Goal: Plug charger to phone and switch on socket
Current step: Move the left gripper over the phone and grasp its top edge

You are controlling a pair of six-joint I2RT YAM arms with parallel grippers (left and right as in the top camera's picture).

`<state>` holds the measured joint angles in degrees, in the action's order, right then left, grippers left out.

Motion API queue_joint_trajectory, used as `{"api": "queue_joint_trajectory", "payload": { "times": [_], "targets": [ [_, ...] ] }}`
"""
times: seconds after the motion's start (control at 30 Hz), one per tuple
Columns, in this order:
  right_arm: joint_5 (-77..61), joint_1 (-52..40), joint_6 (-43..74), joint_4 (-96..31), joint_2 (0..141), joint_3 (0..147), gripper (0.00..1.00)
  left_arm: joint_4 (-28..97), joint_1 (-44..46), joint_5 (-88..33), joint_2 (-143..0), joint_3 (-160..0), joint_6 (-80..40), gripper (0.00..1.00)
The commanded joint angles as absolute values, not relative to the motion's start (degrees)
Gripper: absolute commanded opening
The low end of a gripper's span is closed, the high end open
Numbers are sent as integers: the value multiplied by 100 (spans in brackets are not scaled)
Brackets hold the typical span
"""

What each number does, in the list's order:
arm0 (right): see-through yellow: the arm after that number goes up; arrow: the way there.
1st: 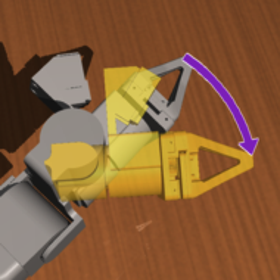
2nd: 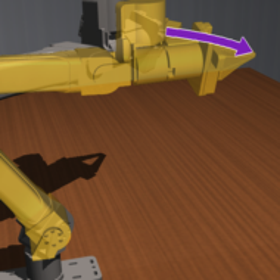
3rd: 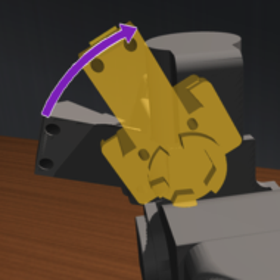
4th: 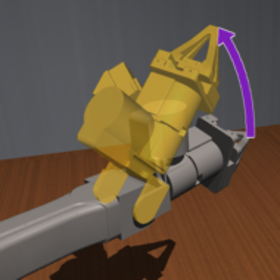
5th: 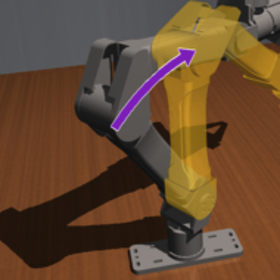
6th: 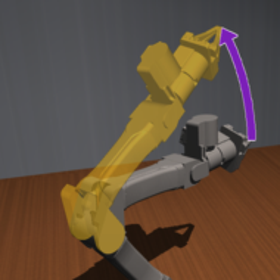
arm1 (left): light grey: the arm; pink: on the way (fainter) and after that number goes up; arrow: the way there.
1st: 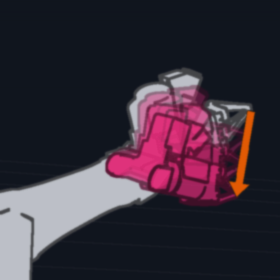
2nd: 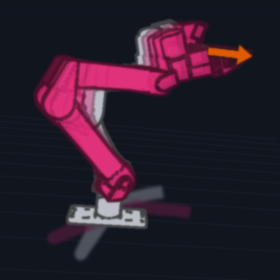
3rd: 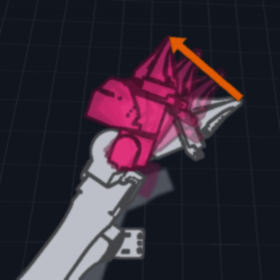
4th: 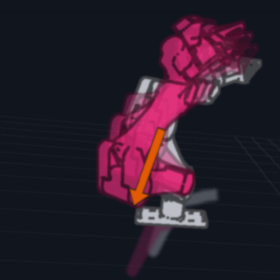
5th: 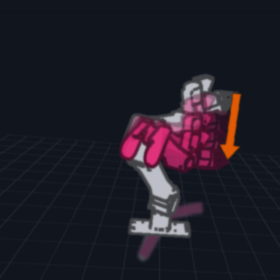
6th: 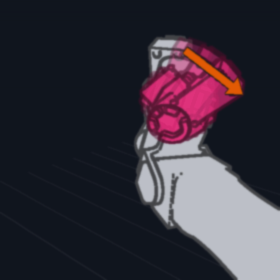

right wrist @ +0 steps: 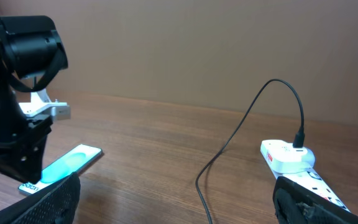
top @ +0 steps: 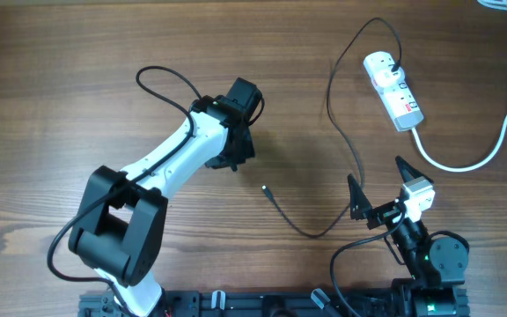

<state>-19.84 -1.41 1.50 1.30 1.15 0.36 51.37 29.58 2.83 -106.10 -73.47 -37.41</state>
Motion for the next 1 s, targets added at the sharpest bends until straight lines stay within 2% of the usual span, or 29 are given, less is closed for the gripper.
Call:
{"api": "queue_joint_trajectory", "payload": {
  "times": [0.0,0.03,0.13,0.33,0.63,0.9,0.93,0.97],
  "targets": [
    [-1966,-128,207,156,80,30,100,4936,2976,829,-10798,-7411,-3802,19],
    [-1966,-128,207,156,80,30,100,4880,2971,915,-10838,-7411,-3802,21],
    [-1966,-128,207,156,80,30,100,4628,2932,1055,-11015,-7411,-3804,15],
    [-1966,-128,209,156,80,30,100,4300,2700,1052,-11362,-7411,-3800,12],
    [-1966,-128,207,156,80,30,100,4980,2650,384,-11380,-7408,-3795,7],
    [-1966,-128,207,156,80,30,100,5242,2749,366,-11380,-7319,-3795,4],
    [-1966,-128,207,156,80,30,100,5280,2746,368,-11380,-7319,-3793,5],
    [-1966,-128,207,156,80,30,100,5312,2731,366,-11380,-7321,-3776,13]
  ]
}}
